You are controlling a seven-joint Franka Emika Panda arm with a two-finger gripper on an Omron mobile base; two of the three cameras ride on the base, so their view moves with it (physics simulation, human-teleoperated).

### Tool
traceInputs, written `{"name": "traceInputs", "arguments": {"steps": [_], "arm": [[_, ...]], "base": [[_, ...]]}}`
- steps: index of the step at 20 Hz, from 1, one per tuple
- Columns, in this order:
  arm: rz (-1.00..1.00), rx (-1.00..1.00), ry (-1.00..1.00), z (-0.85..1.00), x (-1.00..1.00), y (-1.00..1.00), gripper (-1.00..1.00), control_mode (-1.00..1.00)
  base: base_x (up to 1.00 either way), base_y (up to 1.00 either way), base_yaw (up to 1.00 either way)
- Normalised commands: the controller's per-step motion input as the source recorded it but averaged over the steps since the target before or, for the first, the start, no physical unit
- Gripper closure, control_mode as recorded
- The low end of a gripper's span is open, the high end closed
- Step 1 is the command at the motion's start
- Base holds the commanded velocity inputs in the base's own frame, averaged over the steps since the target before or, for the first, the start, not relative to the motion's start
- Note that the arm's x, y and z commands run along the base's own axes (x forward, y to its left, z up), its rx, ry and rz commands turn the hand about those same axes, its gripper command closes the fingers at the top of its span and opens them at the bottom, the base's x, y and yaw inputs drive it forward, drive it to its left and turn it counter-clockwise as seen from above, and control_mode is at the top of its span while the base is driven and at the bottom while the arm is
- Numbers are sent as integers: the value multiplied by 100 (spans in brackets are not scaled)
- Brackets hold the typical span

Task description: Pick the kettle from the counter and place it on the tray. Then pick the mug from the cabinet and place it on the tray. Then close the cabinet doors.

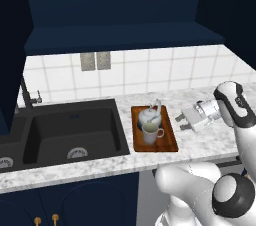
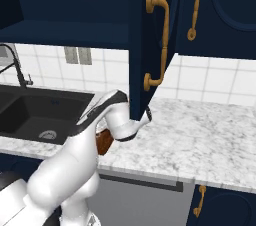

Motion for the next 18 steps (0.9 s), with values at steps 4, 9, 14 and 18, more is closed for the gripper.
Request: {"name": "traceInputs", "arguments": {"steps": [4,9,14,18], "arm": [[-3,12,2,11,-15,-30,-100,-100],[0,11,0,0,0,-23,-100,-100],[1,12,-7,0,0,-33,-100,-100],[3,22,-23,0,0,-61,100,-100]], "base": [[0,0,0],[0,0,0],[0,0,0],[0,0,0]]}}
